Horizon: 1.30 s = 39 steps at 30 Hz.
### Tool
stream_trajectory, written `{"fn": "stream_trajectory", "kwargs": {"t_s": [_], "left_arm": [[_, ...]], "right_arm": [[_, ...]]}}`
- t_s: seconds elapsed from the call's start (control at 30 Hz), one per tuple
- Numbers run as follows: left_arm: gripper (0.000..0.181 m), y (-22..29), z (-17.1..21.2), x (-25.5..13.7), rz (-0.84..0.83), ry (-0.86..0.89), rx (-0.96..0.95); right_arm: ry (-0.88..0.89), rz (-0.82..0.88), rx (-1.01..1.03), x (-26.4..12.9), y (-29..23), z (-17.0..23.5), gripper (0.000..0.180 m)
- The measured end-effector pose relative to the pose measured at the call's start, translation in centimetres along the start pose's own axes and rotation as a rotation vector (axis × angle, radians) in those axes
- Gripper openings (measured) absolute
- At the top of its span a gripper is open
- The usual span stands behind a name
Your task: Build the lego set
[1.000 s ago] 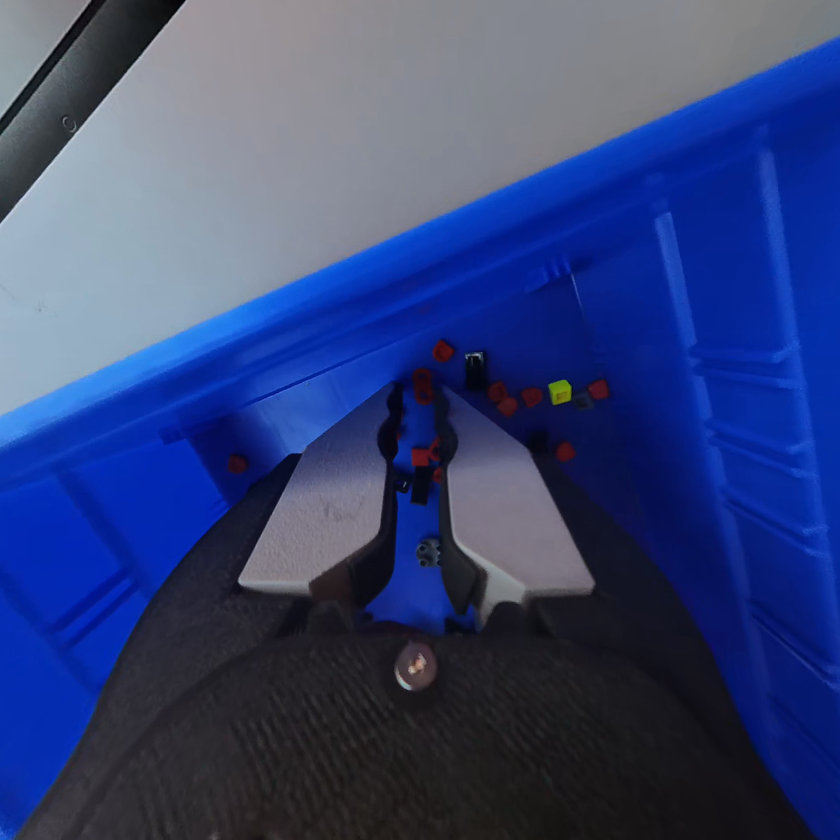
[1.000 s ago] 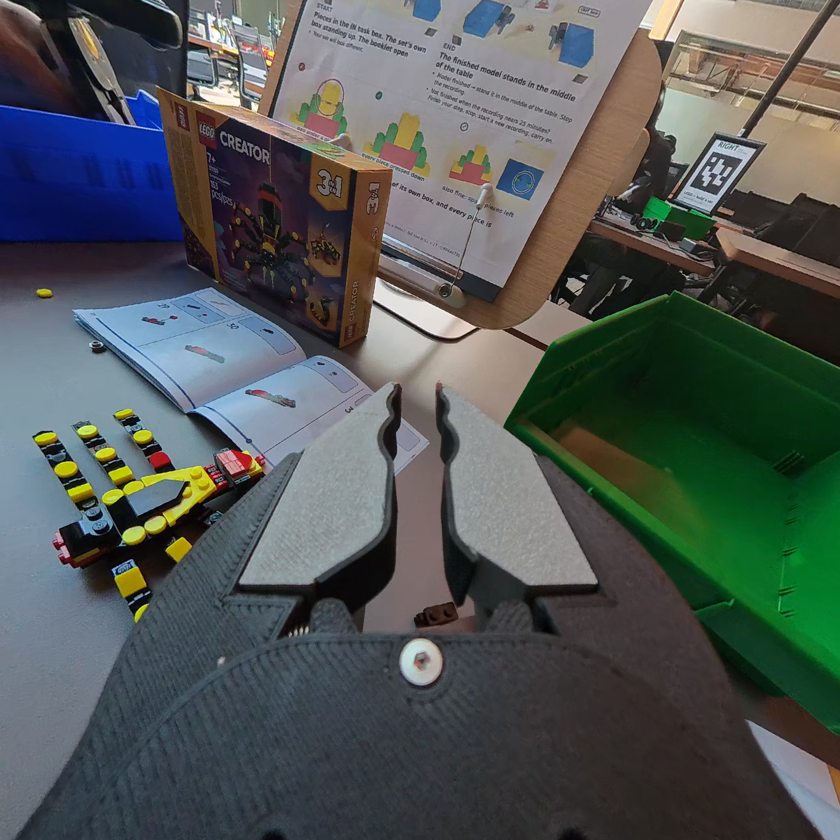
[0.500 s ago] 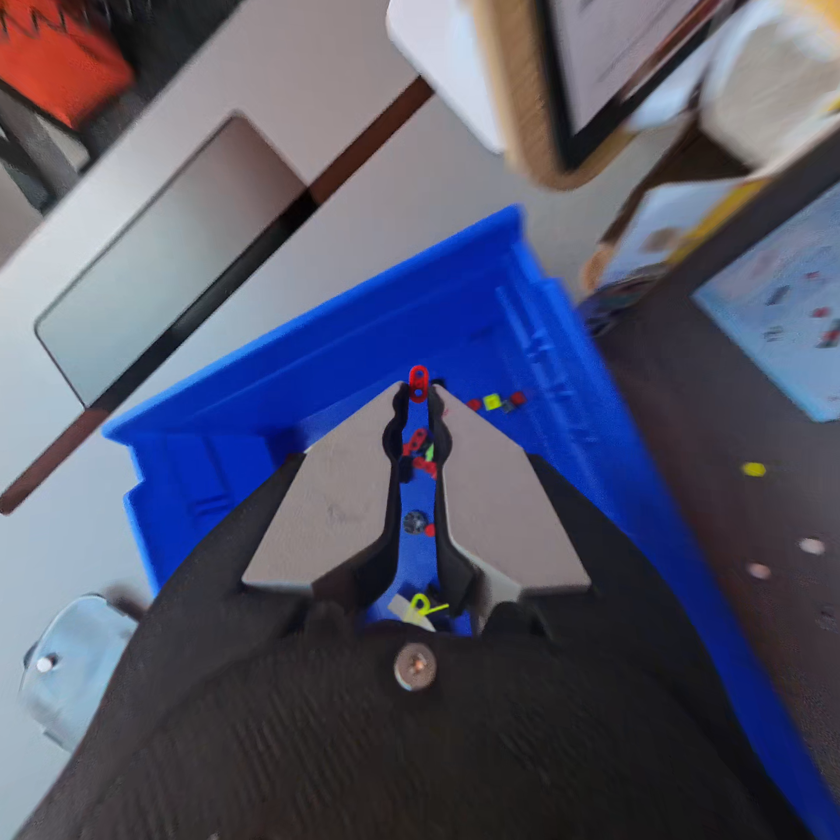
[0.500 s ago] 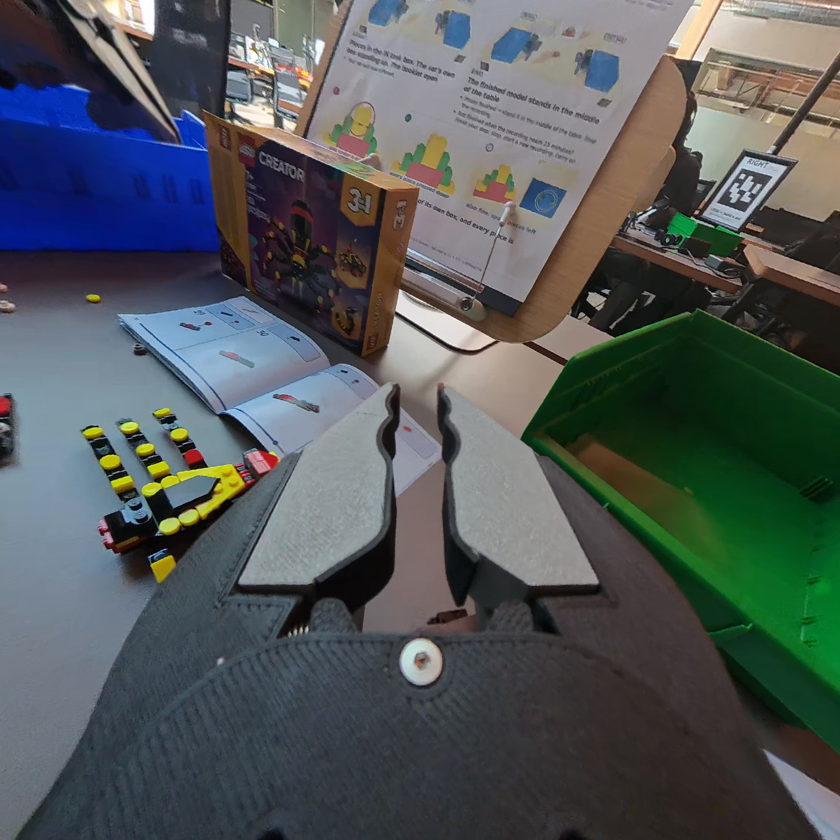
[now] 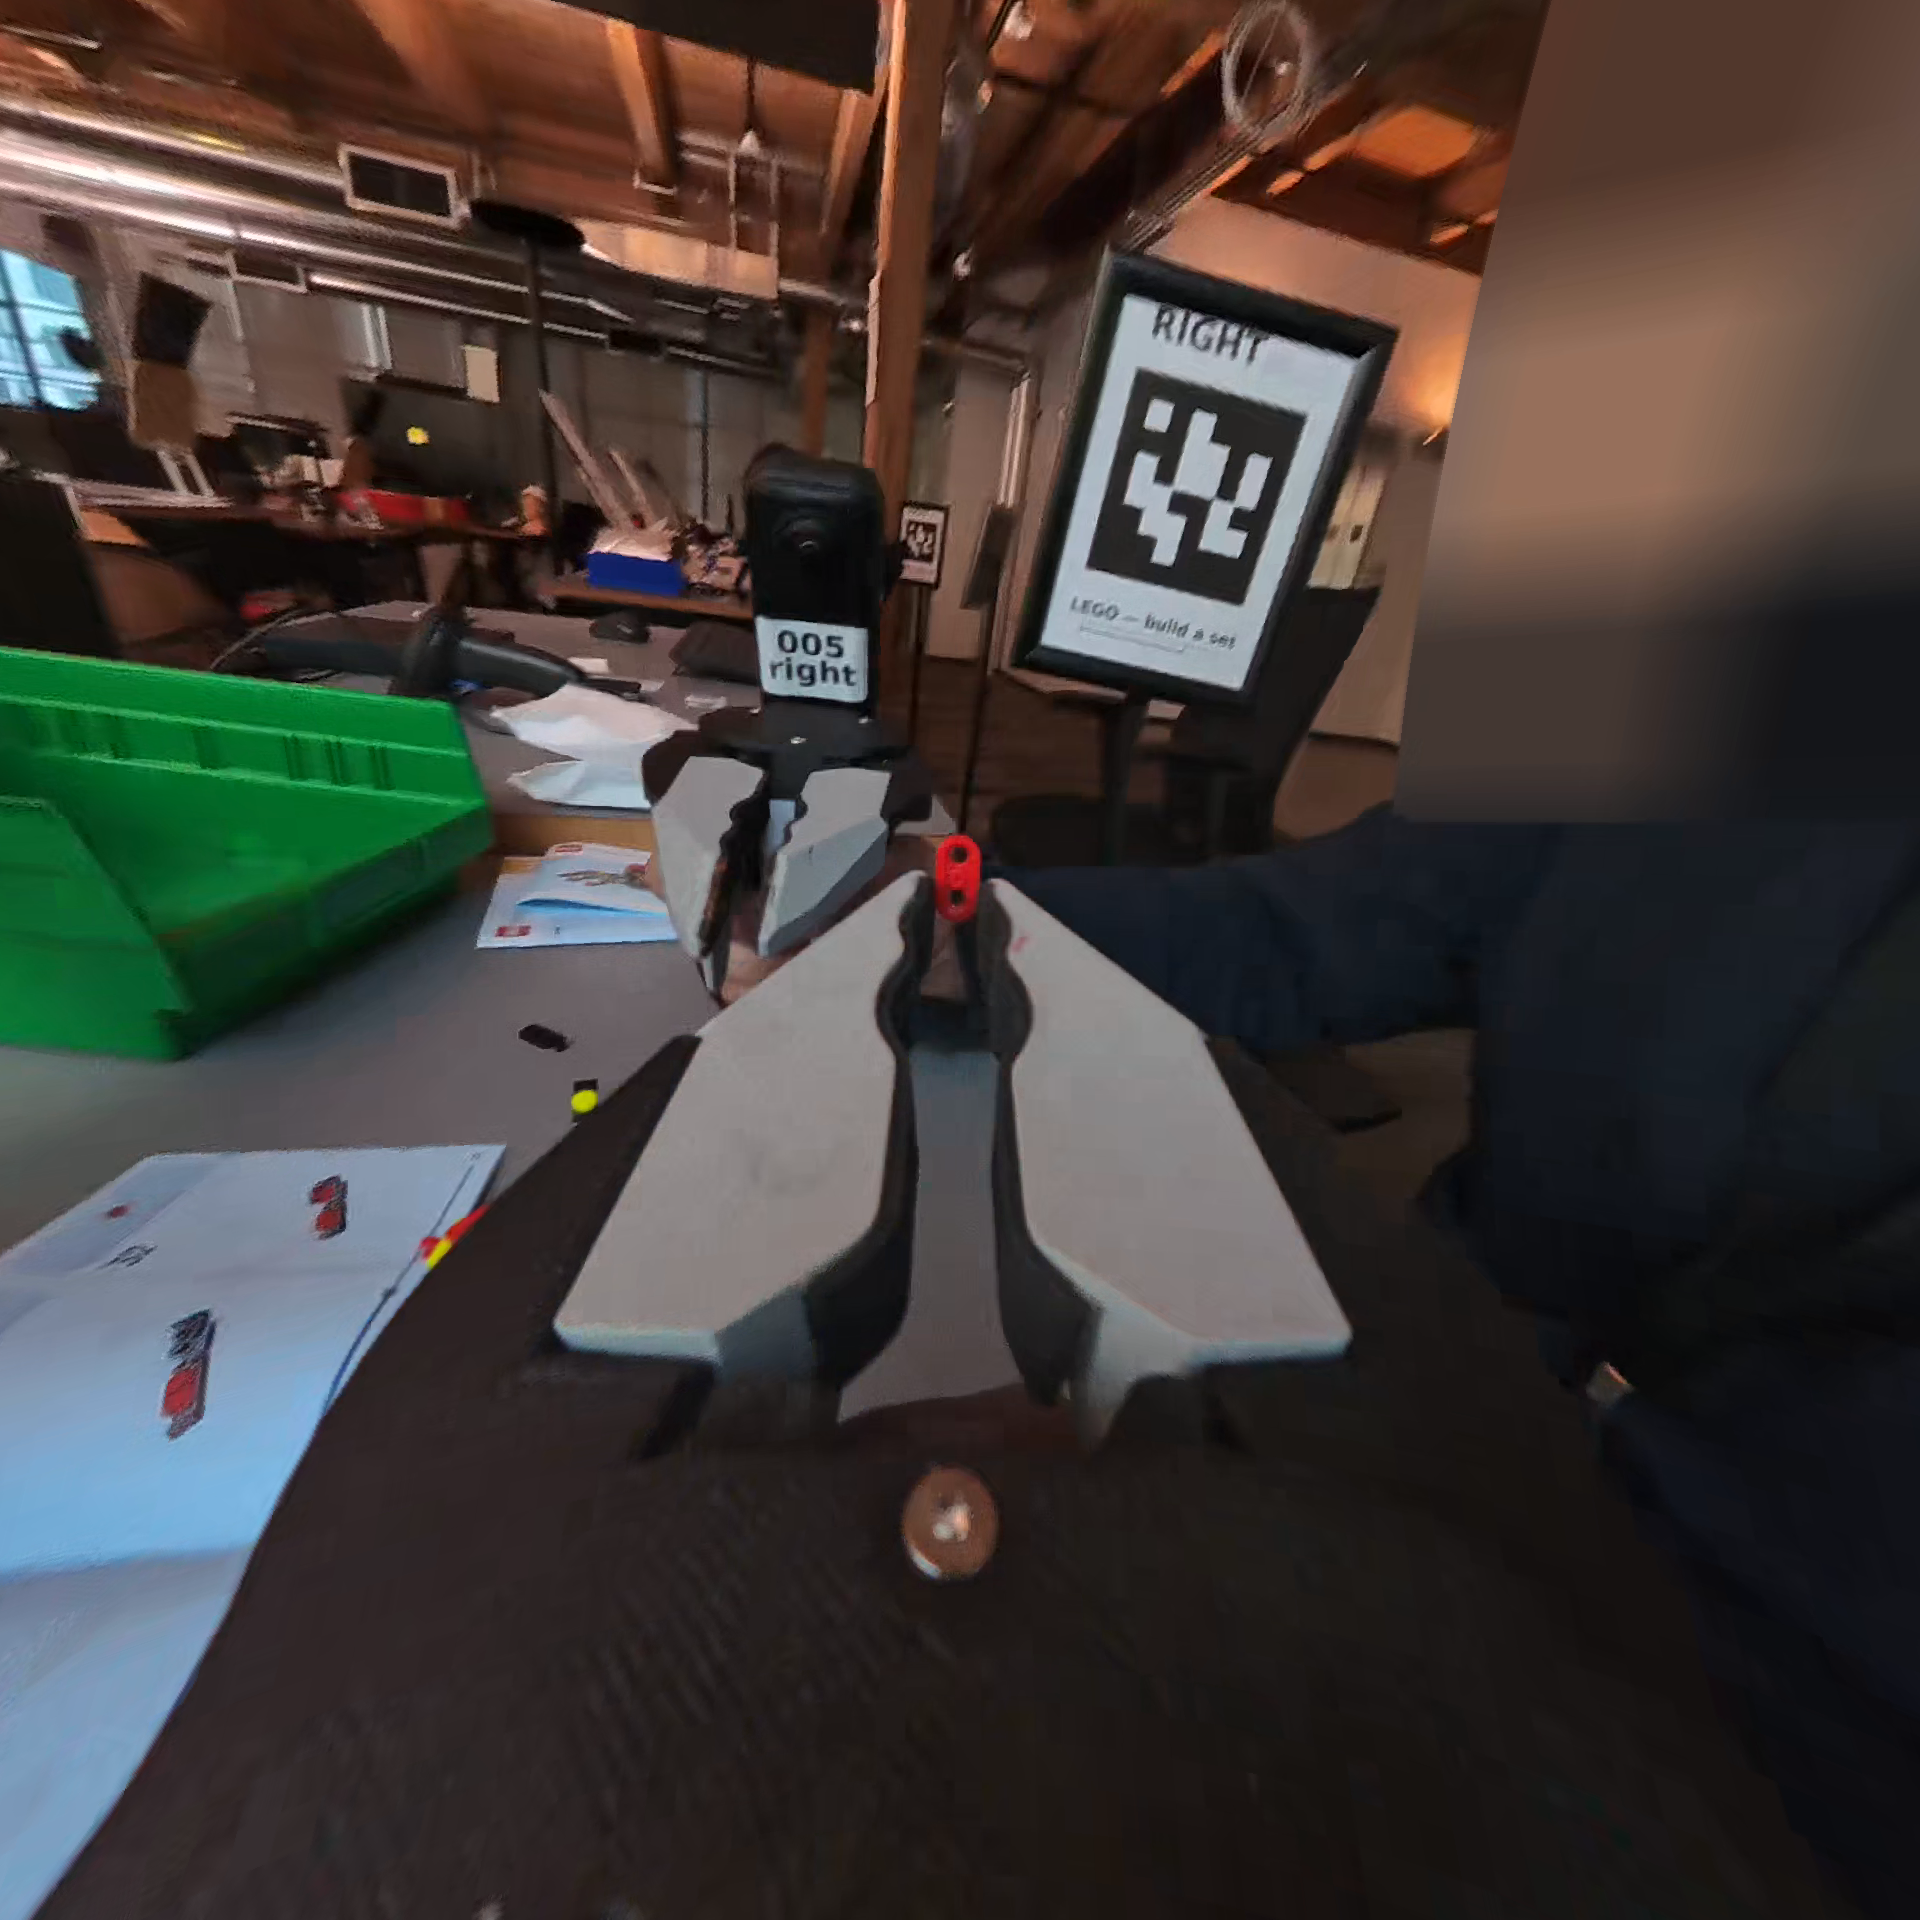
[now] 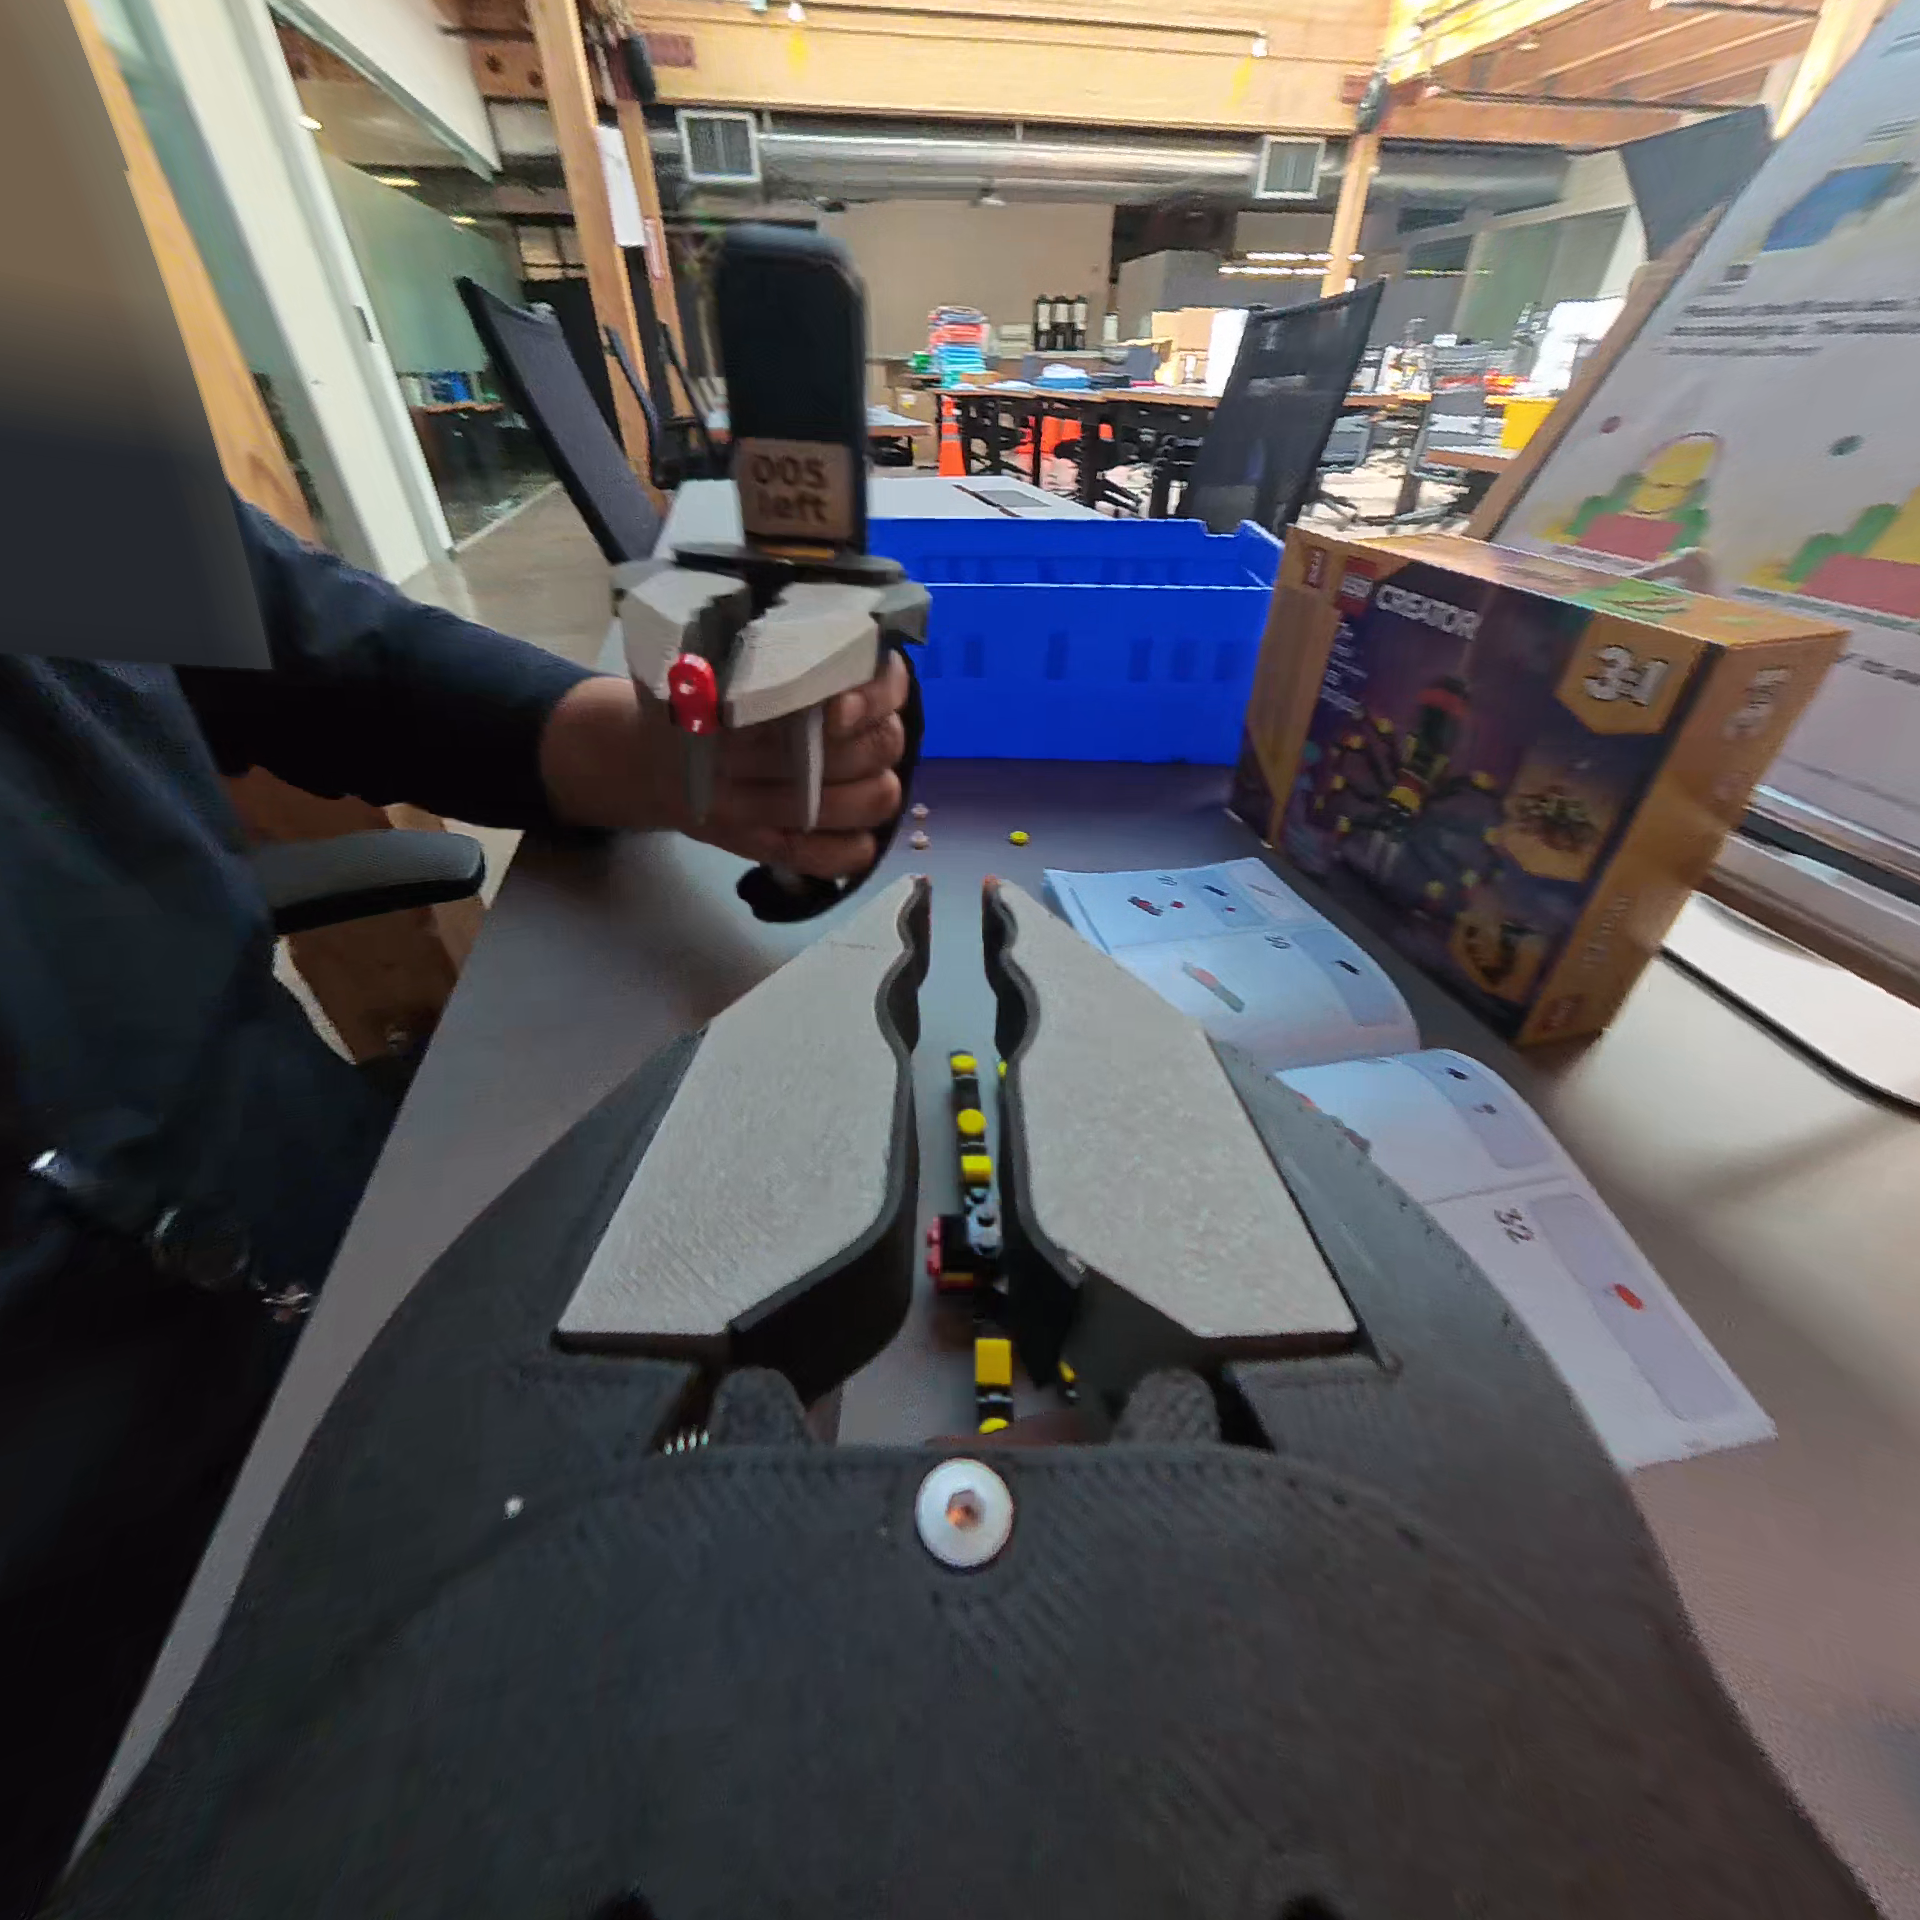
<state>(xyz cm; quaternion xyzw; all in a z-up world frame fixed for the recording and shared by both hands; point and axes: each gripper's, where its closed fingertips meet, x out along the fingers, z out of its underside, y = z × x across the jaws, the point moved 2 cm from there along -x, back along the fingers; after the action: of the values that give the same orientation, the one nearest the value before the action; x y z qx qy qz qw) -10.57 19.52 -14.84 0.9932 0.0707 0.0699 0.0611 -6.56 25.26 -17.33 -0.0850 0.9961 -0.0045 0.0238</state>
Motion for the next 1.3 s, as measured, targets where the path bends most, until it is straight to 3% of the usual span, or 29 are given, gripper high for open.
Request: {"fn": "stream_trajectory", "kwargs": {"t_s": [0.17, 0.37, 0.53, 0.73, 0.9, 1.3], "left_arm": [[0.006, -0.5, -1.0, -0.1, -0.016, 0.173, 0.157], [0.006, -0.6, 0.3, 0.4, -0.051, 0.093, 0.249], [0.006, -1.2, 0.3, 0.3, -0.119, 0.073, 0.312], [0.006, -1.9, 1.2, 0.3, -0.158, 0.011, 0.273], [0.006, -1.8, 1.7, 0.7, -0.156, -0.031, 0.249], [0.006, -1.3, 1.3, 0.8, -0.141, 0.005, 0.185]], "right_arm": [[0.051, -0.142, 0.076, 0.9, -2.0, -0.7, 0.008], [0.141, -0.228, 0.153, 0.9, -3.0, -2.1, 0.010], [0.134, -0.220, 0.142, 1.4, -3.3, -2.1, 0.001], [0.162, -0.137, 0.065, 1.0, -2.9, -2.8, 0.008], [0.105, -0.079, -0.035, 1.5, -3.1, -2.1, 0.003], [0.103, -0.086, -0.063, 1.5, -3.4, -2.2, 0.004]]}}
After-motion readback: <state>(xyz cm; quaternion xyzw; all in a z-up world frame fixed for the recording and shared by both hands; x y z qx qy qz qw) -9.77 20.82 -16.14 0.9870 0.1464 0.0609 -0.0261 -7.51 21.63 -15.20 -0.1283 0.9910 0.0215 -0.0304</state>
